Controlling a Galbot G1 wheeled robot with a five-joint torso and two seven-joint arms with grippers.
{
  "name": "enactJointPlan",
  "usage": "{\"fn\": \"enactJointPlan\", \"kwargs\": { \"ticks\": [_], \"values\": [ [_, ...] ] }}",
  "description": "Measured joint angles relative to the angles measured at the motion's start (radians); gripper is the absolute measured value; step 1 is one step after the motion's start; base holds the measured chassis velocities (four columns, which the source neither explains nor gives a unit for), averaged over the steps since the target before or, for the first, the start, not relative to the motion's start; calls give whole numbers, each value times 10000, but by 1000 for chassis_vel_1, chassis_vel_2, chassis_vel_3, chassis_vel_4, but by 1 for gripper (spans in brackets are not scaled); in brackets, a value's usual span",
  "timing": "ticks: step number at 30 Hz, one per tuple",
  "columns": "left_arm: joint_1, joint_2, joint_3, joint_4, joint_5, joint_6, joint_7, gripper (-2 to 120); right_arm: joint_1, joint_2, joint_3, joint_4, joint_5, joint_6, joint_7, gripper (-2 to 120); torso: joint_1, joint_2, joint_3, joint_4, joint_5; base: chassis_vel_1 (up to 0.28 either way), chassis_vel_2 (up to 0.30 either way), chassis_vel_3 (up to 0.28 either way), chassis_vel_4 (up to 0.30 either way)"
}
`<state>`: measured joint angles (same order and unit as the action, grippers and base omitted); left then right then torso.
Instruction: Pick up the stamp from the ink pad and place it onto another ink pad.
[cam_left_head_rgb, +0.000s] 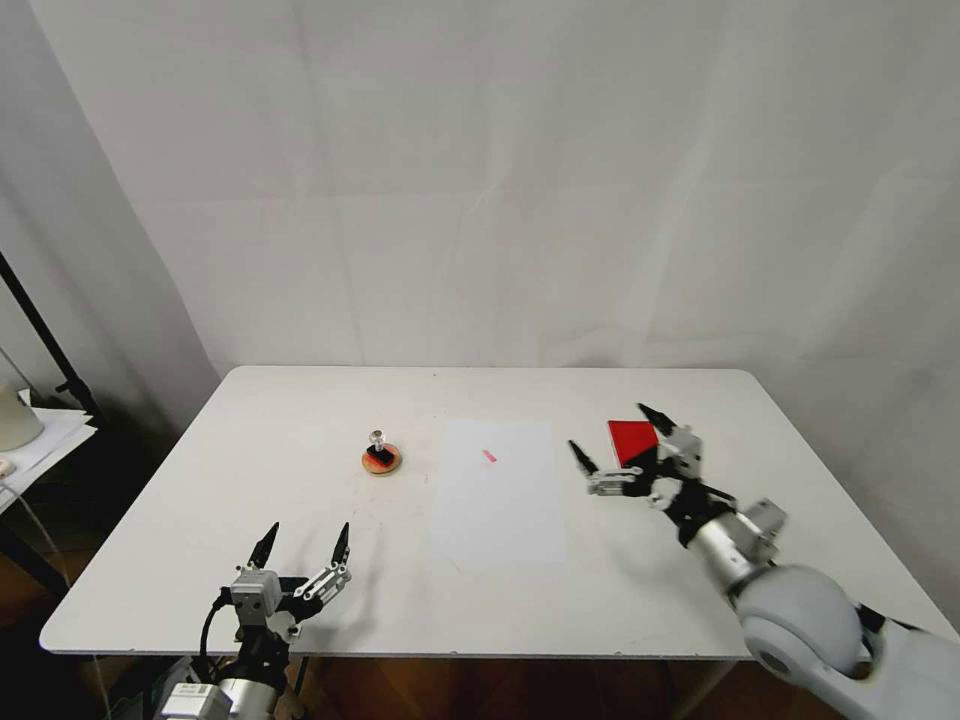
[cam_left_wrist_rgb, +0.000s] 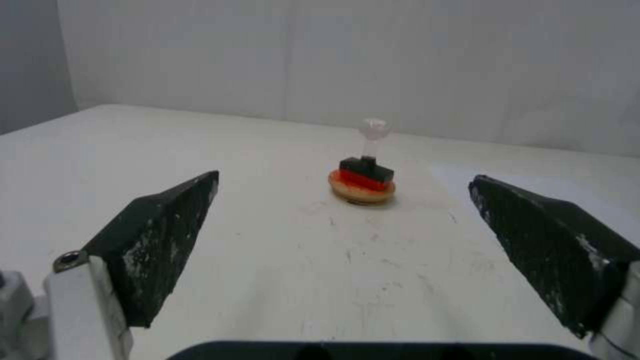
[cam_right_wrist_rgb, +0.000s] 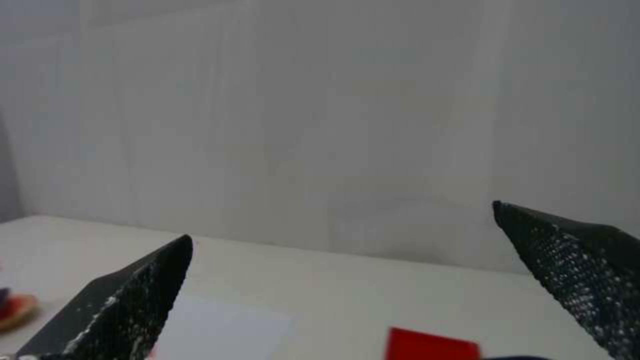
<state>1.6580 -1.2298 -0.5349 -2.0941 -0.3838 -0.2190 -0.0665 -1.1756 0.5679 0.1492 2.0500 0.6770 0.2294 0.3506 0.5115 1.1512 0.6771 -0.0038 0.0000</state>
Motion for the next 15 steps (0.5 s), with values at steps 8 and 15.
{"fn": "enactJointPlan", "kwargs": {
  "ticks": [8,15],
  "values": [
    [0,0,0,0,0,0,1,100,-4033,2726,3585,-16,-1948,750,-176,100,2,0,1,3,1,0,0,0,0],
    [0,0,0,0,0,0,0,100,-5328,4214,3911,-33,-3014,1258,-338,100,1,0,2,-1,-1,0,0,0,0]
  ]
}}
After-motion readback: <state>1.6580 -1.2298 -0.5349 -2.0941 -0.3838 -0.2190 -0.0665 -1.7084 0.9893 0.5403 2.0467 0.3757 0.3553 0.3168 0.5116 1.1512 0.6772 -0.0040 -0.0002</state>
